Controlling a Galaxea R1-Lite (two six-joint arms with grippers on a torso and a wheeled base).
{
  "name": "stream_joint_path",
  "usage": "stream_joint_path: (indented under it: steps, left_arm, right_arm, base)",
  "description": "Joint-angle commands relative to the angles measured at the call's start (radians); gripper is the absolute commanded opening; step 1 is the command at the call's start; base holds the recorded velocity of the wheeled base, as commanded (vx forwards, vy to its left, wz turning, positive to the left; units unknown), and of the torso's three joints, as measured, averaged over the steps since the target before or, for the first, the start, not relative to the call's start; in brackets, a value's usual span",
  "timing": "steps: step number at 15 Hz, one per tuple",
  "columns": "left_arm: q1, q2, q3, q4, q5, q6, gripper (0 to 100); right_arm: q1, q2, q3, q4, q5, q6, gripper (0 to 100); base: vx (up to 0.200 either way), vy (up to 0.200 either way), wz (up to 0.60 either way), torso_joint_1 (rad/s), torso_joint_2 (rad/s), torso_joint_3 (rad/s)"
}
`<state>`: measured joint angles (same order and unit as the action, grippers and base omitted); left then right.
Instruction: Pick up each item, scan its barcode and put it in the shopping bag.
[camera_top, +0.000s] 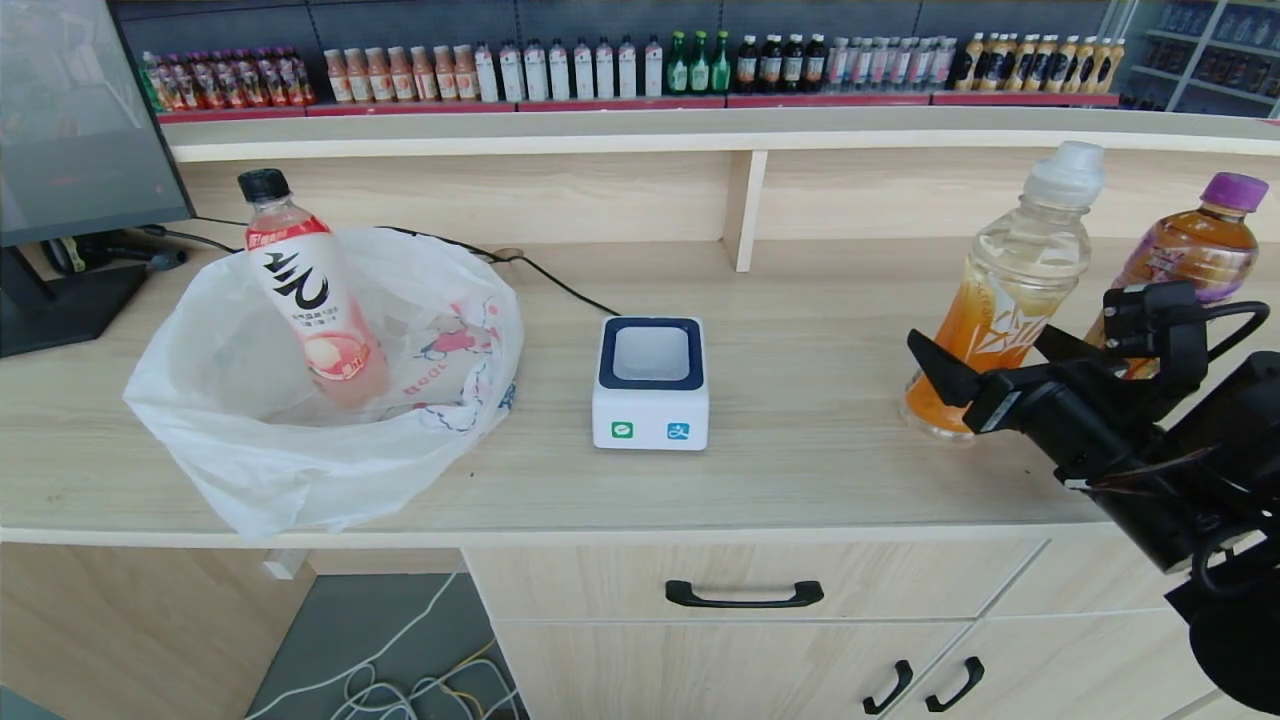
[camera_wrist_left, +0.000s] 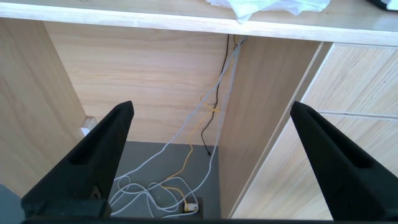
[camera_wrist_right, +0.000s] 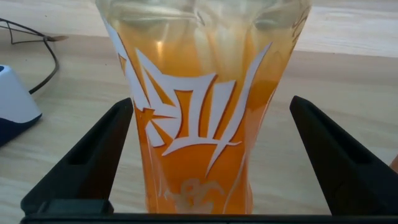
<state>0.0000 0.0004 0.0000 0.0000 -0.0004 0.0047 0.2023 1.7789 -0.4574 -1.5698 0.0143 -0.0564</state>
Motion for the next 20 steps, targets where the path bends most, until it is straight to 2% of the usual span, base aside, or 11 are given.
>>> stream_joint_path:
  steps: [1,8,18,19,20]
  left_arm:
    - [0.000,0.000,0.000,0.000,0.000,0.000,100]
    - [0.000,0.000,0.000,0.000,0.000,0.000,100]
    - [0.000,0.000,0.000,0.000,0.000,0.000,100]
    - [0.000,0.000,0.000,0.000,0.000,0.000,100]
    - [0.000,0.000,0.000,0.000,0.000,0.000,100]
  right_arm:
    - [0.003,0.033,-0.029,-0.001,-0.013,0.000,100]
    - [0.003,0.076,-0.083,-0.001,-0.016,0.009,100]
    - [0.006,0.066,-0.083,-0.001,-0.017,0.009,100]
    - [0.006,0.060,-0.067,-0.001,-0.017,0.010,0]
    - [0.006,0.056,-0.069,-0.001,-0.017,0.012,0]
  base:
    - [0.000,0.000,0.00,0.000,0.00,0.000]
    - [0.000,0.000,0.00,0.000,0.00,0.000]
    - [0.000,0.000,0.00,0.000,0.00,0.000]
    - [0.000,0.000,0.00,0.000,0.00,0.000]
    - [0.000,0.000,0.00,0.000,0.00,0.000]
